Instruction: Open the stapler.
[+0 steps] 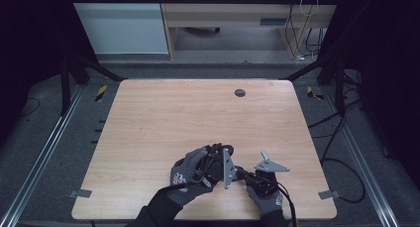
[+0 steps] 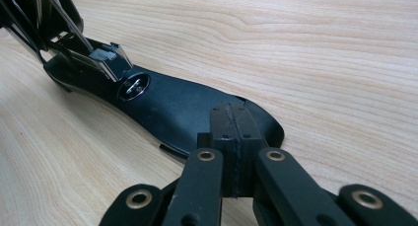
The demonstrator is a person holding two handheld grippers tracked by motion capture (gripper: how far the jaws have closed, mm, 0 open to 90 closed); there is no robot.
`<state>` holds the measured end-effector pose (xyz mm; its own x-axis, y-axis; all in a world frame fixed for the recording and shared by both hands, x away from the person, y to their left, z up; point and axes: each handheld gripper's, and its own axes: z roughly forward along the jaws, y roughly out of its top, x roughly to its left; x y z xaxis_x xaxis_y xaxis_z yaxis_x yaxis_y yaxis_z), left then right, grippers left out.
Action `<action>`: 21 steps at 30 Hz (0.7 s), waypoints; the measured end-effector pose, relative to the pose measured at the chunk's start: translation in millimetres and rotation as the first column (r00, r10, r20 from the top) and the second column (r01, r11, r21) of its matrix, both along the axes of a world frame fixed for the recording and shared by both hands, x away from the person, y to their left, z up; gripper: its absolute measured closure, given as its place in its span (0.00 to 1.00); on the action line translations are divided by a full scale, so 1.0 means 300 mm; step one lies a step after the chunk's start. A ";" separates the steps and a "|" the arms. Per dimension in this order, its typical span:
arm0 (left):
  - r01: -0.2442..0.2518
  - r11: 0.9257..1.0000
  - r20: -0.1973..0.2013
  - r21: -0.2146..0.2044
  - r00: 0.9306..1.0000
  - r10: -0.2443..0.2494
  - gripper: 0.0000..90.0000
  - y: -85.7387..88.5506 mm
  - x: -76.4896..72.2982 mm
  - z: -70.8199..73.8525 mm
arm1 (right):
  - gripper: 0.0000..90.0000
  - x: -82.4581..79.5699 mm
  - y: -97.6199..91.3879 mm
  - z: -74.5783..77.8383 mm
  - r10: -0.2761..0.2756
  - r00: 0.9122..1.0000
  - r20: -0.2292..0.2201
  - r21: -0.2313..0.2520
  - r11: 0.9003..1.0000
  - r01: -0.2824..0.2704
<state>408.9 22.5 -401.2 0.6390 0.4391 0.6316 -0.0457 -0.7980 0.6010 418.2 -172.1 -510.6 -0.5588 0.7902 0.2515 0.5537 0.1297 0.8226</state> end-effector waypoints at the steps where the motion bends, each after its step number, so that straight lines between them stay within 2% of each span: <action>1: 0.002 1.000 0.000 0.006 1.000 -0.002 0.60 -0.005 0.002 -0.007 | 1.00 -0.001 0.001 0.001 -0.003 1.000 0.000 -0.004 1.000 0.003; 2: 0.000 1.000 0.006 0.025 1.000 0.000 0.60 -0.013 0.003 -0.014 | 1.00 -0.002 0.003 0.001 -0.007 1.000 -0.004 -0.003 1.000 0.007; 4: 0.000 1.000 0.009 0.029 1.000 0.000 0.60 -0.019 0.001 -0.020 | 1.00 -0.001 0.000 0.000 0.000 1.000 -0.001 -0.004 1.000 0.000; 5: -0.002 1.000 0.006 0.006 1.000 0.002 0.59 -0.019 0.001 -0.023 | 1.00 0.001 -0.004 -0.001 0.007 1.000 0.000 -0.007 1.000 -0.007; 6: -0.006 1.000 0.003 0.017 1.000 0.006 0.59 -0.014 0.003 -0.015 | 1.00 0.002 -0.005 -0.001 0.008 1.000 -0.003 -0.003 1.000 -0.008; 7: -0.009 1.000 -0.005 0.002 1.000 0.009 0.59 -0.006 0.005 -0.008 | 1.00 0.001 -0.003 0.000 0.004 1.000 -0.010 0.008 1.000 -0.004; 11: -0.020 0.997 -0.029 -0.069 0.999 0.018 0.59 0.027 0.005 0.017 | 1.00 0.000 0.000 0.001 0.000 1.000 -0.002 -0.001 1.000 0.000; 14: -0.032 0.990 -0.052 -0.140 0.998 0.025 0.58 0.069 0.008 0.044 | 1.00 0.000 -0.001 0.000 0.000 1.000 -0.001 -0.006 1.000 0.000; 16: -0.039 0.983 -0.054 -0.178 0.998 0.029 0.59 0.096 0.008 0.058 | 1.00 0.000 -0.001 0.000 0.002 1.000 -0.001 -0.004 1.000 -0.002; 21: -0.047 0.975 -0.052 -0.217 0.998 0.037 0.59 0.125 0.004 0.069 | 1.00 0.001 -0.002 0.000 0.001 1.000 -0.003 -0.003 1.000 -0.001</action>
<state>410.1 60.0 -380.3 0.6441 0.5900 0.4869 0.0178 -0.6479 0.7615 418.3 -172.5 -510.5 -0.5584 0.7907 0.2509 0.5563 0.1326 0.8203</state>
